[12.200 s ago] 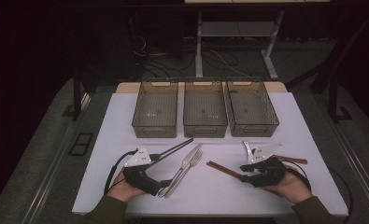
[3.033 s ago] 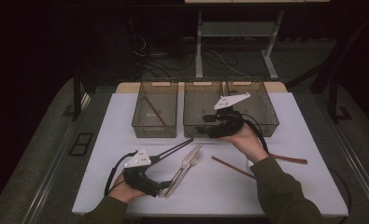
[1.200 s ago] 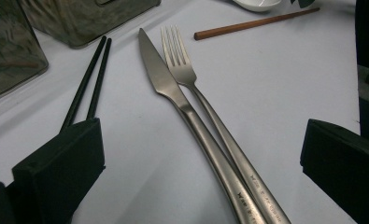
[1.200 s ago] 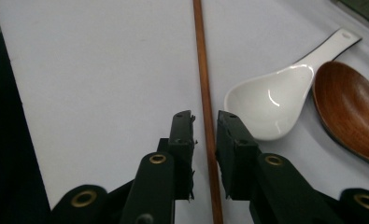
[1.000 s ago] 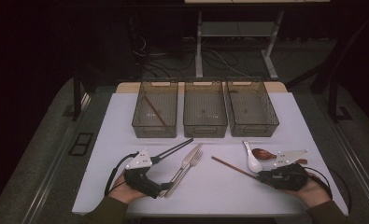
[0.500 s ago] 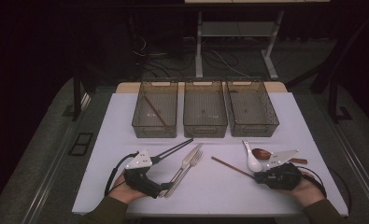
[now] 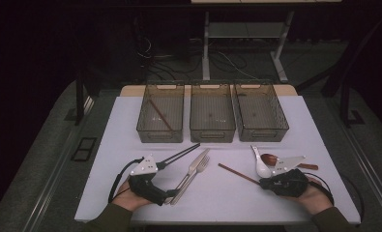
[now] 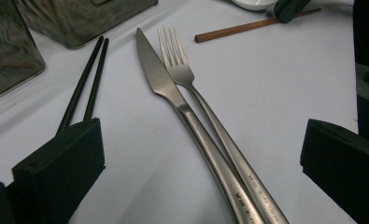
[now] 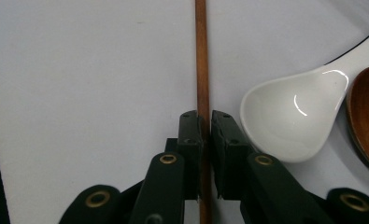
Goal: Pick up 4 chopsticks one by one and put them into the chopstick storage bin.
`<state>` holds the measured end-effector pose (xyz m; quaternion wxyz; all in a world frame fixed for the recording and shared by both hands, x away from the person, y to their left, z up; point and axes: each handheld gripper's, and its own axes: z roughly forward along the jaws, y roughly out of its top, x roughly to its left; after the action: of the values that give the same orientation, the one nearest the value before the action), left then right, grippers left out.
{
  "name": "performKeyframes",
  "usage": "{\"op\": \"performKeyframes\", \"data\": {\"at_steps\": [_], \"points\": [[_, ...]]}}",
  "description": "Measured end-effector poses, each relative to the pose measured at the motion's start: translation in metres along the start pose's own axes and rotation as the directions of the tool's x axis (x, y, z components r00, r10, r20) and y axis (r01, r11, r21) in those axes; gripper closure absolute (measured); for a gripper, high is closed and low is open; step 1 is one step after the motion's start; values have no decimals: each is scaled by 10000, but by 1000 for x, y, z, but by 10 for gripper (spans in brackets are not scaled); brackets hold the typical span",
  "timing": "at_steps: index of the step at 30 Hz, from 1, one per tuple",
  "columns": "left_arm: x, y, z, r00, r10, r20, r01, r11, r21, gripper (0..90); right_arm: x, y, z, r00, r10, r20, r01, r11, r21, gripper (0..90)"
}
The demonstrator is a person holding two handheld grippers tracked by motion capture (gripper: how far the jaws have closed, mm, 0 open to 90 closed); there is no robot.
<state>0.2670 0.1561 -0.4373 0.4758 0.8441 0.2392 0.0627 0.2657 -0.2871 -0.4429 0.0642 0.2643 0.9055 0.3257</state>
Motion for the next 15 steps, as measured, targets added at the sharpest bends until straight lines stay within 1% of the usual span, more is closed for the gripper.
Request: {"op": "performKeyframes", "data": {"at_steps": [6, 8, 15], "points": [[0, 0, 0, 10000, 14, -7, -14, 10000, 0, 0, 2, 1, 0, 9999, -71, 80, 70, 10000, 64, 846], [0, 0, 0, 10000, 24, -6, -24, 10000, 6, 0, 1, 1, 1, 10000, -26, 61, 25, 10000, 54, 847], [0, 0, 0, 10000, 67, 3, -67, 10000, 12, 0, -1, 1, -2, 9996, 199, -179, -199, 9998, -6, 849]]}}
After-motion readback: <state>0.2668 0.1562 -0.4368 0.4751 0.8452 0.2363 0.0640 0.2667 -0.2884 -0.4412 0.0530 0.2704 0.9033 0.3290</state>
